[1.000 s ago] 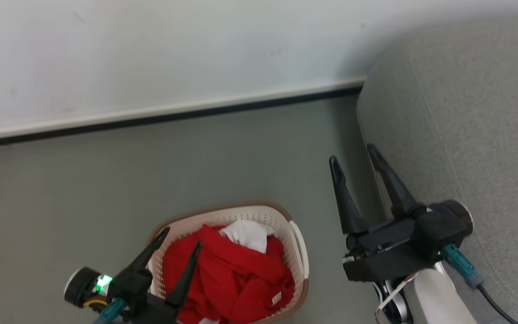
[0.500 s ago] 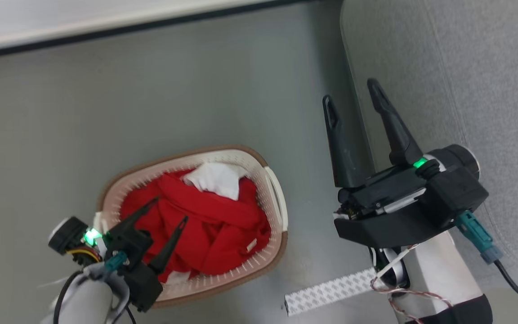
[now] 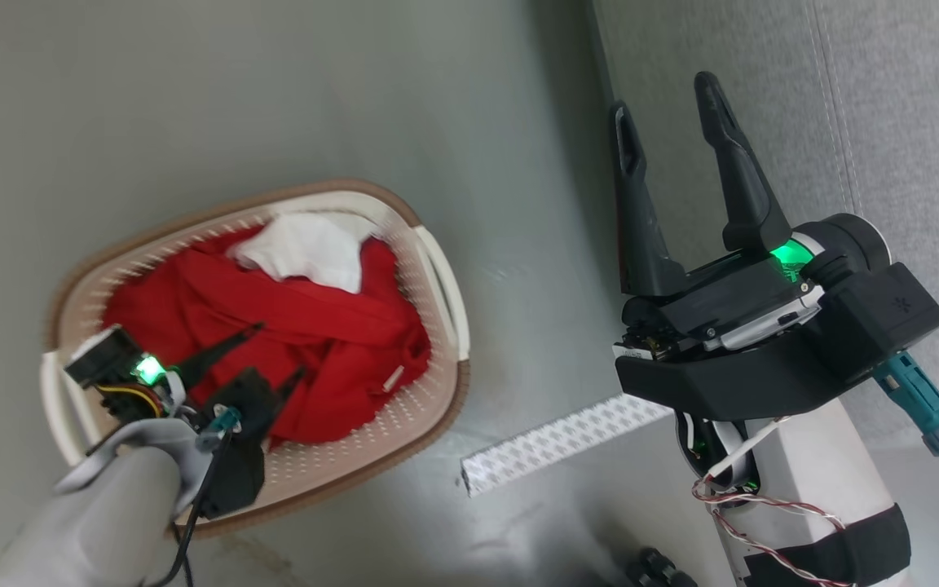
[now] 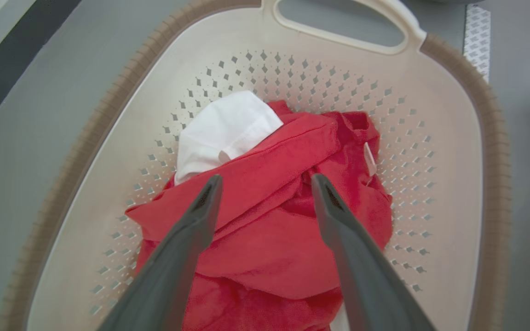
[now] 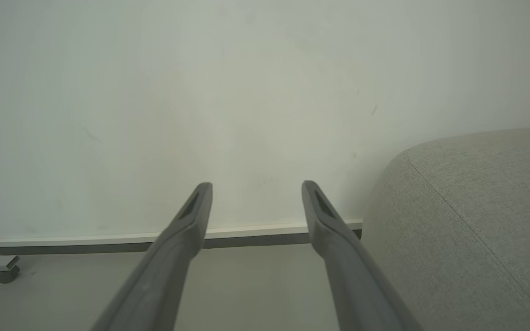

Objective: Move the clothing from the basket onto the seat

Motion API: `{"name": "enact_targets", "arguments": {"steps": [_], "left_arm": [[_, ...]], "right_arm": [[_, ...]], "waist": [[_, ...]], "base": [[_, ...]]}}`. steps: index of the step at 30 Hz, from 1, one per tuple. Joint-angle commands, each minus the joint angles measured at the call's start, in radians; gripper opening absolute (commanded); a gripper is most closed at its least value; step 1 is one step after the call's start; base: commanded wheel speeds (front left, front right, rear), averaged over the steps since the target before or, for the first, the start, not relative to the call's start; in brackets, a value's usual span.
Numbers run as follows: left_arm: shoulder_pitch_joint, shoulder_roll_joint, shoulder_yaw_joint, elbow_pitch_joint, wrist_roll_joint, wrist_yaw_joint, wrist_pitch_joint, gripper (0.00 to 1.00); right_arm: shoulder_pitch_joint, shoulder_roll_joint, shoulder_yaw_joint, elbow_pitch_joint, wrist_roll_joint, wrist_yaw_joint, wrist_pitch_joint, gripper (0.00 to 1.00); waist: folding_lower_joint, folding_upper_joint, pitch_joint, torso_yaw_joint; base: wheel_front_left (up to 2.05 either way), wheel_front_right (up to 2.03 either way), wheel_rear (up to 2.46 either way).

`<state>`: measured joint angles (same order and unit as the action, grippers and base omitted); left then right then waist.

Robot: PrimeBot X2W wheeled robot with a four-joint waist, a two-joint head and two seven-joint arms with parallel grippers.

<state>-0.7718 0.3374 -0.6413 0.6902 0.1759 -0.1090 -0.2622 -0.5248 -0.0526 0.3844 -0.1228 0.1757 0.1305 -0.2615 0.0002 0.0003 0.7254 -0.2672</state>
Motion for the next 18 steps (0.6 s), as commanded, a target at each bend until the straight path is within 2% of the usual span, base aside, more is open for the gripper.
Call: {"name": "enact_targets", "arguments": {"steps": [1, 8, 13, 18], "left_arm": [[-0.028, 0.012, -0.014, 0.035, 0.012, 0.014, -0.005, 1.00], [-0.127, 0.022, -0.064, 0.133, 0.055, 0.096, -0.005, 1.00], [-0.180, 0.023, -0.099, 0.195, 0.069, 0.114, -0.005, 1.00], [-0.216, 0.024, -0.127, 0.199, 0.070, 0.161, -0.005, 1.00]], "right_arm": [[-0.006, 0.003, 0.003, -0.006, 0.011, 0.000, -0.004, 1.00], [-0.017, 0.003, -0.012, -0.021, 0.034, 0.000, -0.004, 1.00], [-0.021, 0.003, -0.008, -0.040, 0.045, 0.000, -0.004, 1.00], [-0.027, 0.003, 0.001, -0.049, 0.055, 0.000, -0.004, 1.00]], "waist": [[-0.0002, -0.0003, 0.077, -0.064], [-0.0002, -0.0003, 0.139, -0.083], [-0.0002, -0.0003, 0.173, -0.094], [-0.0002, -0.0003, 0.199, -0.101]], "base": [[0.00, 0.00, 0.00], [0.00, 0.00, 0.00], [0.00, 0.00, 0.00], [0.00, 0.00, 0.00]]}}
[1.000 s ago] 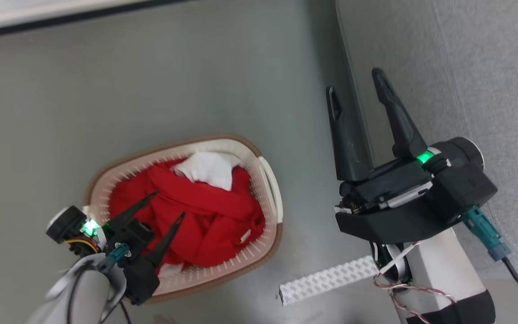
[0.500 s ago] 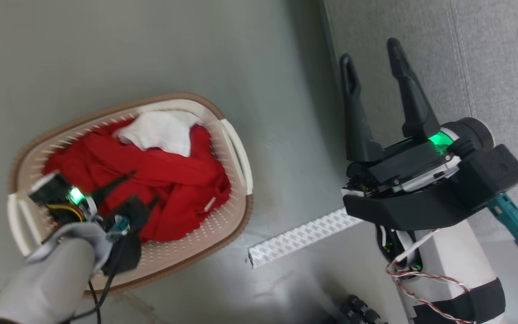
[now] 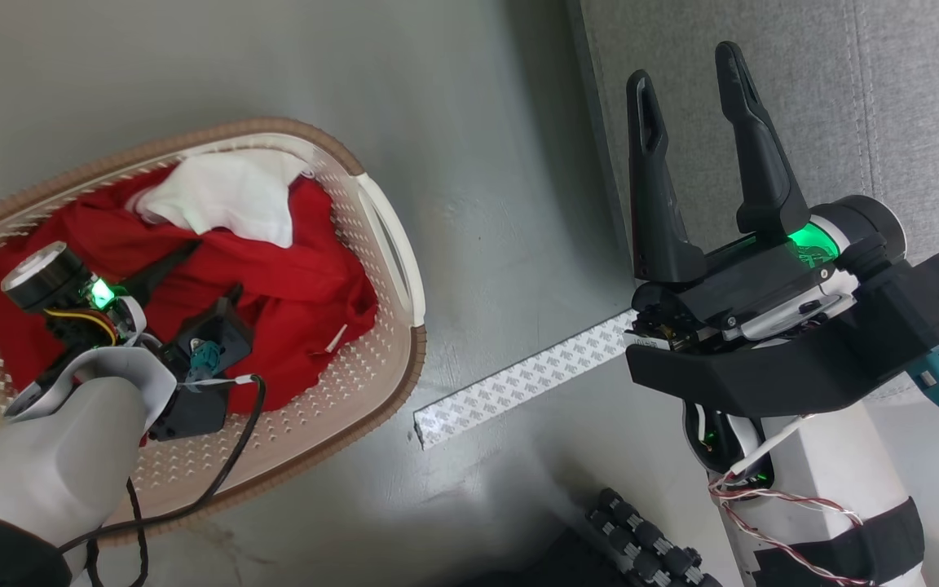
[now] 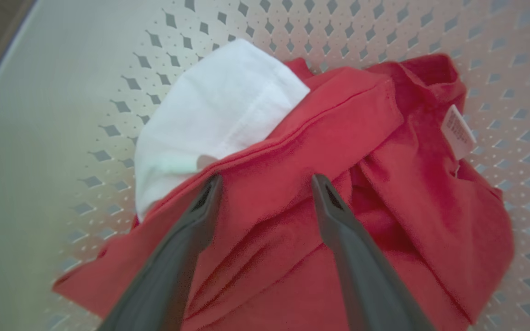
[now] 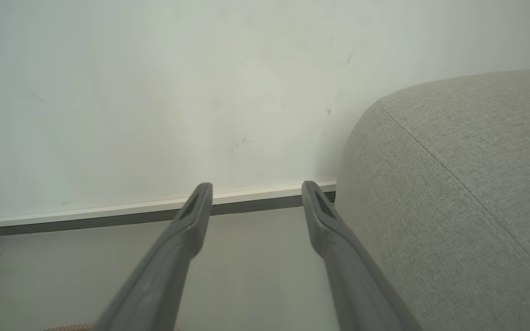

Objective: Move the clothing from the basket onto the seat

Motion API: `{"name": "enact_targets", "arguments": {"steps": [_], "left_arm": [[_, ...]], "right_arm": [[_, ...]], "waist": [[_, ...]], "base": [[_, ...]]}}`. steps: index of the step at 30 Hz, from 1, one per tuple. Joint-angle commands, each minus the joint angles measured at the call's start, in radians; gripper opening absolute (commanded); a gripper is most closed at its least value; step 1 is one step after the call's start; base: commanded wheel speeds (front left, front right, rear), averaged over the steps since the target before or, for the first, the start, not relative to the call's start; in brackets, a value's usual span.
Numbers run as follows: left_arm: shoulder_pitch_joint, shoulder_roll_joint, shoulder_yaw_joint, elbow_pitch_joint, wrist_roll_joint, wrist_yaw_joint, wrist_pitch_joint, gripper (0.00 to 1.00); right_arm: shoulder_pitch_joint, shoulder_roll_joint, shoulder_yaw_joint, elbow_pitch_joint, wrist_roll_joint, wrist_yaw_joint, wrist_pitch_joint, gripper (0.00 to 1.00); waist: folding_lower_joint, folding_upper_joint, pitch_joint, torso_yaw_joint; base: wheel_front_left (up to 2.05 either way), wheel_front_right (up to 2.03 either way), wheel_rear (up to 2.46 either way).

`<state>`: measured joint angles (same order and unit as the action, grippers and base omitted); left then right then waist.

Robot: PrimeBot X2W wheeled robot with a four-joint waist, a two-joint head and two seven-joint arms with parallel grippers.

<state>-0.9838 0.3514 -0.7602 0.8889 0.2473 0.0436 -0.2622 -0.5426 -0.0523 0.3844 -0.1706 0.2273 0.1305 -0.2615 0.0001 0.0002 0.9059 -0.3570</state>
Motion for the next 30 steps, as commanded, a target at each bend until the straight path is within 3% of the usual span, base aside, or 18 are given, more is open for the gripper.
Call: {"name": "enact_targets", "arguments": {"steps": [1, 5, 10, 11, 13, 14, 21, 30], "left_arm": [[-0.010, 0.011, -0.013, 0.002, -0.003, 0.015, -0.005, 1.00], [-0.030, 0.012, -0.027, 0.014, -0.013, 0.038, -0.005, 1.00], [-0.042, 0.008, -0.047, 0.033, -0.032, 0.029, -0.005, 1.00], [-0.042, 0.008, -0.050, 0.042, -0.037, 0.026, -0.005, 0.87], [-0.040, 0.003, -0.052, 0.067, -0.052, 0.017, -0.005, 0.14], [-0.045, -0.002, -0.055, 0.072, -0.053, 0.013, -0.005, 0.00], [-0.035, -0.023, -0.080, 0.030, -0.093, 0.010, -0.005, 0.00], [0.076, 0.003, -0.062, -0.174, -0.197, 0.058, -0.005, 0.00]], "right_arm": [[-0.010, 0.003, 0.003, -0.001, 0.005, 0.000, -0.004, 1.00], [-0.011, 0.003, 0.002, -0.005, 0.010, 0.001, -0.004, 1.00], [-0.008, 0.003, 0.004, -0.001, 0.012, 0.000, -0.004, 1.00], [-0.008, 0.003, 0.005, 0.000, 0.013, 0.001, -0.004, 1.00], [-0.008, 0.003, 0.005, 0.001, 0.018, 0.000, -0.004, 1.00], [-0.008, 0.003, 0.005, 0.003, 0.020, 0.000, -0.004, 1.00], [-0.009, 0.003, -0.006, 0.014, 0.009, 0.000, -0.004, 1.00], [0.024, 0.002, -0.025, 0.040, -0.018, 0.000, -0.004, 1.00]], "waist": [[-0.0001, -0.0002, 0.023, -0.012], [-0.0001, -0.0002, 0.040, -0.014], [-0.0001, -0.0002, 0.048, -0.013], [-0.0001, -0.0002, 0.048, -0.013], [-0.0001, -0.0002, 0.045, -0.013], [-0.0001, -0.0002, 0.043, -0.013], [-0.0001, -0.0002, 0.018, 0.002], [-0.0001, -0.0002, -0.089, 0.058]], "base": [[0.00, 0.00, 0.00], [0.00, 0.00, 0.00], [0.00, 0.00, 0.00], [0.00, 0.00, 0.00], [0.00, 0.00, 0.00], [0.00, 0.00, 0.00], [0.00, 0.00, 0.00], [0.00, 0.00, 0.00]]}}
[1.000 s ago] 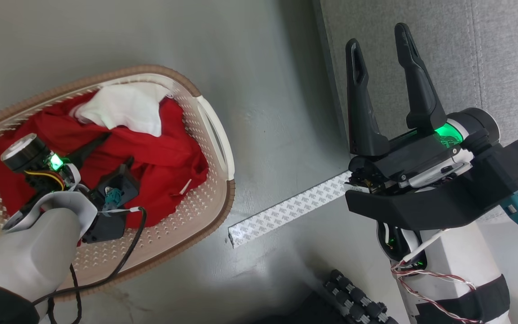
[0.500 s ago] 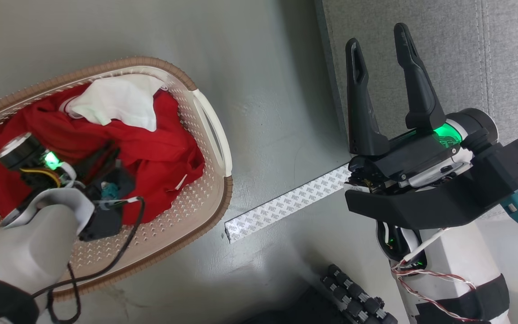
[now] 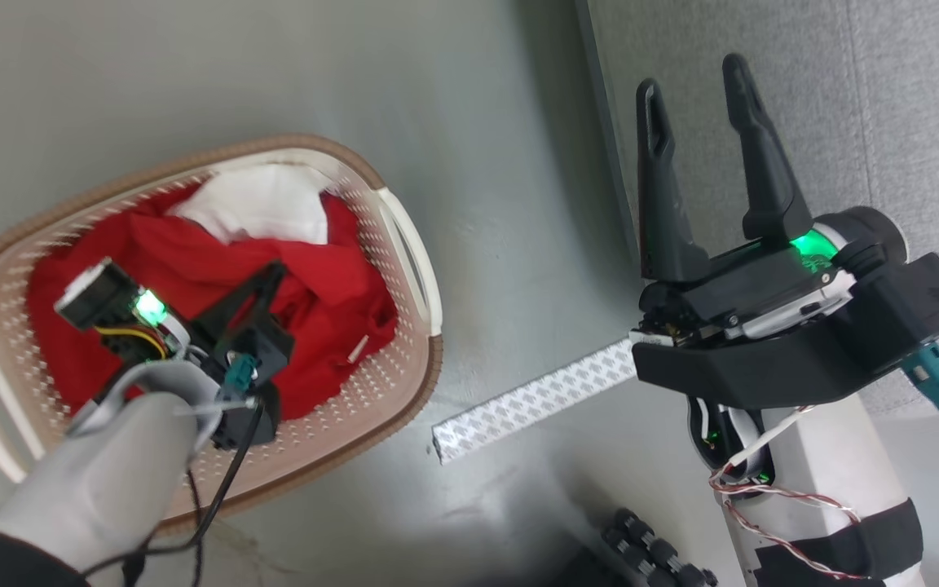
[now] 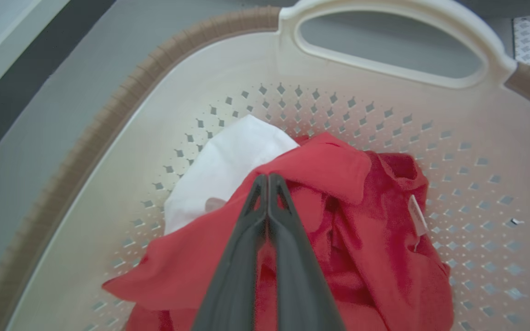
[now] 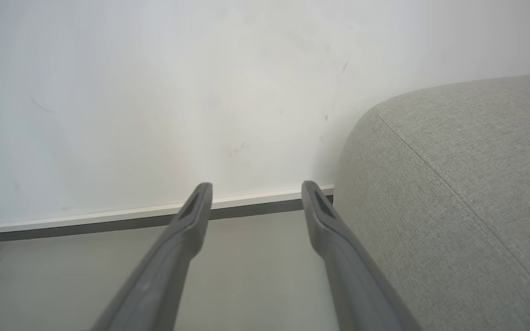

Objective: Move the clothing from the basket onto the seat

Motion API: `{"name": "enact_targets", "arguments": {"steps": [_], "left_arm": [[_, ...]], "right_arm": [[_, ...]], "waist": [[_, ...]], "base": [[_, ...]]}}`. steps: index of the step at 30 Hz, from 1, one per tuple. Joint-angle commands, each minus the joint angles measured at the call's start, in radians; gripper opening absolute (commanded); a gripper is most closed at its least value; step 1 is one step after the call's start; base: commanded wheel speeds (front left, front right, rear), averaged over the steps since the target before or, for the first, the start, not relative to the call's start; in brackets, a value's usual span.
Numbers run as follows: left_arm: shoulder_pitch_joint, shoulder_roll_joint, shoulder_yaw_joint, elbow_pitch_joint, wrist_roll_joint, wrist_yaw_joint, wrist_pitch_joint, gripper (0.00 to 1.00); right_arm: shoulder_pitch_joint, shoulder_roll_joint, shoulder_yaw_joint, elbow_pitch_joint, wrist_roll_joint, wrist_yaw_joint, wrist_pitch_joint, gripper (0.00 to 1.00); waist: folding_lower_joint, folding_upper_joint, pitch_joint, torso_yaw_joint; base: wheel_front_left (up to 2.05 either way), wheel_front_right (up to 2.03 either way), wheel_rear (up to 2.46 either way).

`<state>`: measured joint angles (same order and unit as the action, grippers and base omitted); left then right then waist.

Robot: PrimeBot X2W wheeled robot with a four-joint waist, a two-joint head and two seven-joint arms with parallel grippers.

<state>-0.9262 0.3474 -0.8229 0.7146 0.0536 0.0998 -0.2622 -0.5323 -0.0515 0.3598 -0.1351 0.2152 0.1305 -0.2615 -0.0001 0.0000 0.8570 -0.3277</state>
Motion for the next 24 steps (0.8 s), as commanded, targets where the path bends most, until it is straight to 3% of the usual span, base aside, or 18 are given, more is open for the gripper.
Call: {"name": "enact_targets", "arguments": {"steps": [1, 19, 24], "left_arm": [[0.032, 0.007, 0.002, -0.027, -0.013, 0.009, -0.005, 0.00], [0.304, 0.013, 0.086, -0.412, -0.114, 0.147, -0.005, 0.00], [0.371, 0.009, 0.109, -0.467, -0.139, 0.146, -0.005, 0.00]], "right_arm": [[0.018, 0.001, -0.001, 0.011, -0.010, 0.000, -0.004, 1.00], [0.139, 0.001, -0.011, 0.096, -0.089, 0.000, -0.004, 1.00], [0.189, -0.001, -0.005, 0.134, -0.092, 0.000, -0.004, 1.00]], "waist": [[0.0001, 0.0000, -0.056, 0.036], [0.0001, 0.0000, -0.370, 0.151], [0.0001, 0.0000, -0.462, 0.168]], "base": [[0.00, 0.00, 0.00], [0.00, 0.00, 0.00], [0.00, 0.00, 0.00]]}}
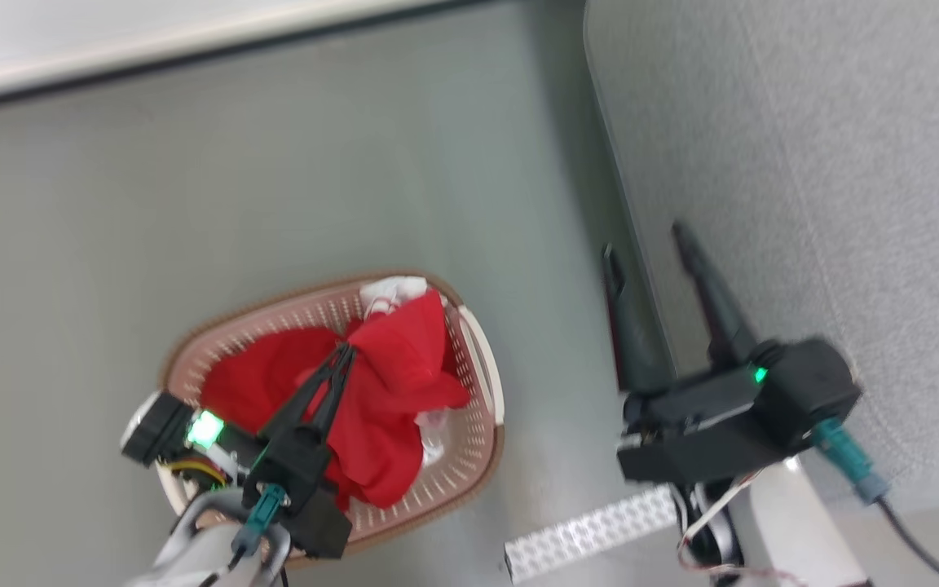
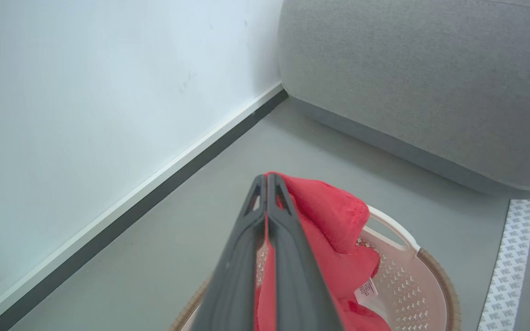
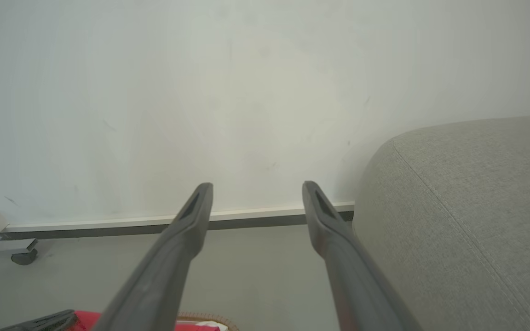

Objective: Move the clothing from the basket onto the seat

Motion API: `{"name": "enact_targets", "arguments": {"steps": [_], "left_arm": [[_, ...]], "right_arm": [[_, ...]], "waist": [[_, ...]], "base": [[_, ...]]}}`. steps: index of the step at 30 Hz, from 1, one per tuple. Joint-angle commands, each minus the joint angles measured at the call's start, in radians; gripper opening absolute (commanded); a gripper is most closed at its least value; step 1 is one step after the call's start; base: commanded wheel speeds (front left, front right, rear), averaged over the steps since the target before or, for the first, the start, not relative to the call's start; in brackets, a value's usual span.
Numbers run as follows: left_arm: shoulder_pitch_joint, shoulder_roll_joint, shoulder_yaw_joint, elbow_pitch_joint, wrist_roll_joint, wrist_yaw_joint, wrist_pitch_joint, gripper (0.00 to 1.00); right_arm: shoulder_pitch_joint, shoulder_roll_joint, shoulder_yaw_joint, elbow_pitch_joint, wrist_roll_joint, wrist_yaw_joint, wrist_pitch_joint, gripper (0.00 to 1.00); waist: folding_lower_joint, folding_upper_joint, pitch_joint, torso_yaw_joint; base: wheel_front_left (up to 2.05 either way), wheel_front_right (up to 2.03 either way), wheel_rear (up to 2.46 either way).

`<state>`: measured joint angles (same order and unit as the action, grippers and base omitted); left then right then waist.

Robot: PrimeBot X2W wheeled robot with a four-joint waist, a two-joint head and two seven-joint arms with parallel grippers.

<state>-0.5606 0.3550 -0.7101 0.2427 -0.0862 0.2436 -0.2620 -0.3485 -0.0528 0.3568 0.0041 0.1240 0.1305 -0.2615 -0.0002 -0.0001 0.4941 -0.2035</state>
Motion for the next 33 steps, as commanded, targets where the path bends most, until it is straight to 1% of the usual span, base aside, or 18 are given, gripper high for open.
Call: {"name": "enact_targets", "arguments": {"steps": [1, 8, 19, 27, 33], "left_arm": [[0.022, -0.002, 0.006, -0.007, -0.007, 0.003, -0.005, 0.00], [0.109, -0.019, 0.084, -0.099, -0.036, 0.009, -0.005, 0.00], [0.156, -0.057, 0.181, -0.224, -0.029, -0.021, -0.005, 0.00], [0.114, -0.089, 0.230, -0.265, -0.019, -0.058, -0.005, 0.00], [0.072, -0.114, 0.230, -0.258, -0.001, -0.093, -0.005, 0.00]], "right_arm": [[0.021, -0.006, 0.005, 0.009, 0.004, 0.001, -0.004, 1.00], [0.100, -0.034, 0.040, 0.089, 0.035, 0.001, -0.004, 1.00], [0.182, -0.062, 0.096, 0.156, 0.086, 0.000, -0.004, 1.00], [0.199, -0.062, 0.135, 0.174, 0.125, 0.000, -0.004, 1.00], [0.175, -0.069, 0.181, 0.182, 0.173, 0.000, -0.004, 1.00]], "waist": [[0.0002, 0.0001, -0.122, 0.047], [0.0002, 0.0001, -0.272, 0.058], [0.0002, 0.0001, -0.434, 0.061], [0.0002, 0.0001, -0.488, 0.061], [0.0002, 0.0001, -0.509, 0.054]], "base": [[0.00, 0.00, 0.00], [0.00, 0.00, 0.00], [0.00, 0.00, 0.00], [0.00, 0.00, 0.00], [0.00, 0.00, 0.00]]}}
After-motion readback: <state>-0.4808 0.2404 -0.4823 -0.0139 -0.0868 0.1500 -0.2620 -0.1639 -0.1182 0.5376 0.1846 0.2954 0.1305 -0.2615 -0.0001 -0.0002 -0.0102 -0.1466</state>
